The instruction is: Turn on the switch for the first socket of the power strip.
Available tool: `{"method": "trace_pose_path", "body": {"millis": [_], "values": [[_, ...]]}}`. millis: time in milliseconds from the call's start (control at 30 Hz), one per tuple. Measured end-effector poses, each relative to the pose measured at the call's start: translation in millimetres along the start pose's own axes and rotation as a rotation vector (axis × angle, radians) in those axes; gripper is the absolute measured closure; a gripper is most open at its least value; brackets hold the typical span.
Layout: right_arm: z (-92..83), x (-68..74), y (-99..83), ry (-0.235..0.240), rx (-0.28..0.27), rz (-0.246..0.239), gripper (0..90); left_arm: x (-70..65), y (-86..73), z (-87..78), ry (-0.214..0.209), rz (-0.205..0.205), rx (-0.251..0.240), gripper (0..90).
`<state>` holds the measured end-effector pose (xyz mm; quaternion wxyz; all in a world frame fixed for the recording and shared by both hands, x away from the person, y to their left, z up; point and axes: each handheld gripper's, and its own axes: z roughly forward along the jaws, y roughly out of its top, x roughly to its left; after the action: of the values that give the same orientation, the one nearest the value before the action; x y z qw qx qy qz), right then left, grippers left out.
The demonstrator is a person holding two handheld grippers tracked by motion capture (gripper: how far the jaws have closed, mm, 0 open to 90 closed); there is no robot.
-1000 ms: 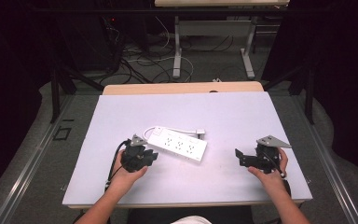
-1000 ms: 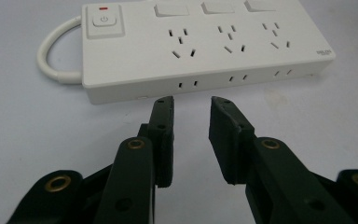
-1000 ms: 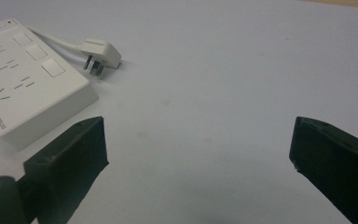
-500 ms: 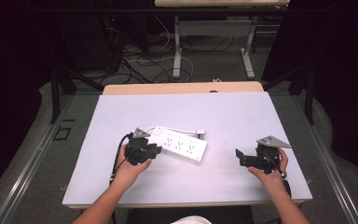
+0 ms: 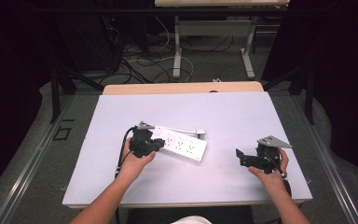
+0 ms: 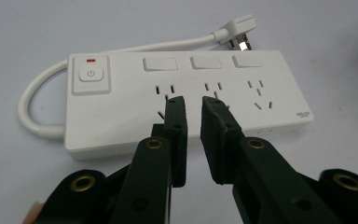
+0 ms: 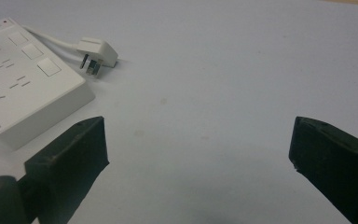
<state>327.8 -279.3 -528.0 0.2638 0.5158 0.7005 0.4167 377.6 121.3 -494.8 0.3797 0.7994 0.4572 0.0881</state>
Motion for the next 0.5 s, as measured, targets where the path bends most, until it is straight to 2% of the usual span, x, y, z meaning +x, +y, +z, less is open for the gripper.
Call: {"method": "trace_pose_path", "body": {"millis": [300, 500], "values": [[-0.1, 0.3, 0.1, -0.003, 0.004, -0.005, 3.7, -2.9, 12.6, 2.6, 0.014, 0.01, 0.006, 87.1], [0.3, 0.1, 0.0, 0.001, 0.002, -0.002, 3.7, -5.0, 21.6, 4.6, 0.016, 0.0, 0.016, 90.0]]}}
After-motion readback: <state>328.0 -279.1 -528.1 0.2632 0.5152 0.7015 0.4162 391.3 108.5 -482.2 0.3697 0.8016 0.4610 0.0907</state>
